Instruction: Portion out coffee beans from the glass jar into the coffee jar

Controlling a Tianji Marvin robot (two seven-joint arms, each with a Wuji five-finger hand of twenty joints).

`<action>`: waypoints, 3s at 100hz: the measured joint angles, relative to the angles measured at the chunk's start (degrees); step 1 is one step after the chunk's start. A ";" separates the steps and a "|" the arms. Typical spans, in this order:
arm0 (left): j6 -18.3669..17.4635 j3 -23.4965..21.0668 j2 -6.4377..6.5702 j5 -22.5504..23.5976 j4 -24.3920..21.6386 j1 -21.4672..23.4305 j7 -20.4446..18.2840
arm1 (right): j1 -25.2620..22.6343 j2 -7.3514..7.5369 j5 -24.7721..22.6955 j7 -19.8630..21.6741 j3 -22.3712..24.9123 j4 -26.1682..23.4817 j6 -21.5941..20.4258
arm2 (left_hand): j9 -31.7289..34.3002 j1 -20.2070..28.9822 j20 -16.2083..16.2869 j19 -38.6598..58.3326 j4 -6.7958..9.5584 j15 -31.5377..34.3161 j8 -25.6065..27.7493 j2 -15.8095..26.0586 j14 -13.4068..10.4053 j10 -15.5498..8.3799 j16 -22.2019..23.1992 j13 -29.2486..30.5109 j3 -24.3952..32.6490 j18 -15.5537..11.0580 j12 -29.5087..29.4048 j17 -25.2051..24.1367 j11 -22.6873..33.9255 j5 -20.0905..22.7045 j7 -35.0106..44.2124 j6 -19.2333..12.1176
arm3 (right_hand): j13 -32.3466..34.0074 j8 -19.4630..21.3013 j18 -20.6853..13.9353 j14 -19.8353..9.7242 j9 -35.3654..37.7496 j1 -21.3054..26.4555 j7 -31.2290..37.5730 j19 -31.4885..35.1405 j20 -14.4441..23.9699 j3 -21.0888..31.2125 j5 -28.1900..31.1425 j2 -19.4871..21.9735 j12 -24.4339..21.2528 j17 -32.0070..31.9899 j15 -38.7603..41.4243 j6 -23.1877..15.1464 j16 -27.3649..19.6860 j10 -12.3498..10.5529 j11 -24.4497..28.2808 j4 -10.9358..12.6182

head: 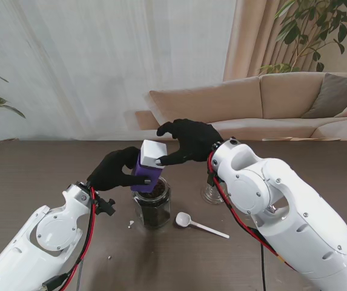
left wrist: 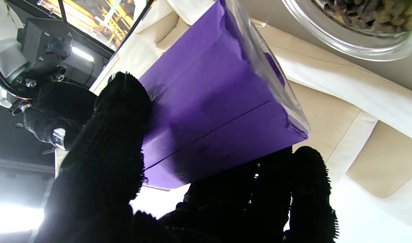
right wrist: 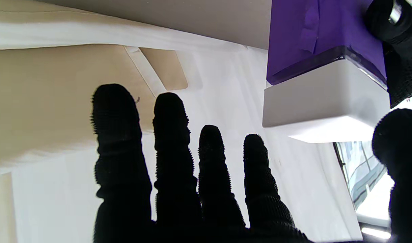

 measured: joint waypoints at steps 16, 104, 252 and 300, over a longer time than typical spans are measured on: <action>0.03 -0.46 0.14 -0.18 -0.45 0.39 -0.59 | 0.46 -0.18 0.00 -2.32 -0.50 1.25 -1.80 | 0.00 0.00 0.01 0.00 0.00 0.02 -0.44 0.10 0.01 0.40 0.01 0.00 0.00 0.05 0.60 0.00 0.36 0.00 0.01 0.36 | 3.21 1.56 -0.03 -0.69 3.99 9.13 5.59 1.62 -0.04 -5.00 8.52 -1.42 0.01 0.07 0.15 -2.61 -0.75 -0.03 0.33 0.00; 0.01 -1.07 0.30 -0.72 -1.20 1.24 -0.34 | -0.19 -0.67 2.92 -0.27 1.76 1.66 -8.81 | 0.00 0.32 0.05 0.03 0.00 0.05 -0.93 0.10 0.03 0.53 0.03 0.00 0.00 0.26 0.89 0.00 0.73 0.00 0.20 0.48 | 0.79 -6.00 -2.55 -3.98 -1.62 7.46 4.38 1.73 -1.05 24.14 -3.82 -12.79 -2.46 0.11 -6.28 -5.08 -1.73 -4.16 -3.50 -4.80; 0.29 -0.57 0.22 -0.61 -1.42 1.26 0.18 | 0.78 0.01 -6.26 0.56 -0.61 -0.11 -8.75 | 0.00 0.33 0.08 0.03 -0.02 0.05 -0.95 -0.02 0.03 0.53 0.04 0.00 -0.02 0.27 0.70 0.00 0.73 -0.02 0.71 0.48 | 2.21 -10.37 -2.76 -4.36 0.65 -1.77 0.88 0.37 -0.87 28.21 -7.79 -22.86 -3.47 0.10 -8.37 -3.65 -2.19 -4.28 -5.27 -6.90; 0.51 -0.07 0.24 -0.37 -1.33 0.87 -0.14 | 2.12 -0.09 -9.42 -0.36 -5.05 -3.47 8.08 | 0.00 0.34 0.08 0.03 -0.02 0.05 -1.18 -0.02 0.03 0.53 0.04 0.00 -0.02 0.27 0.70 0.00 0.73 -0.02 0.71 0.48 | 8.12 2.48 -2.20 -2.35 12.55 -9.65 10.22 2.67 1.13 -8.89 27.32 18.03 -0.78 0.86 -0.18 1.95 0.02 -1.47 -3.10 -2.81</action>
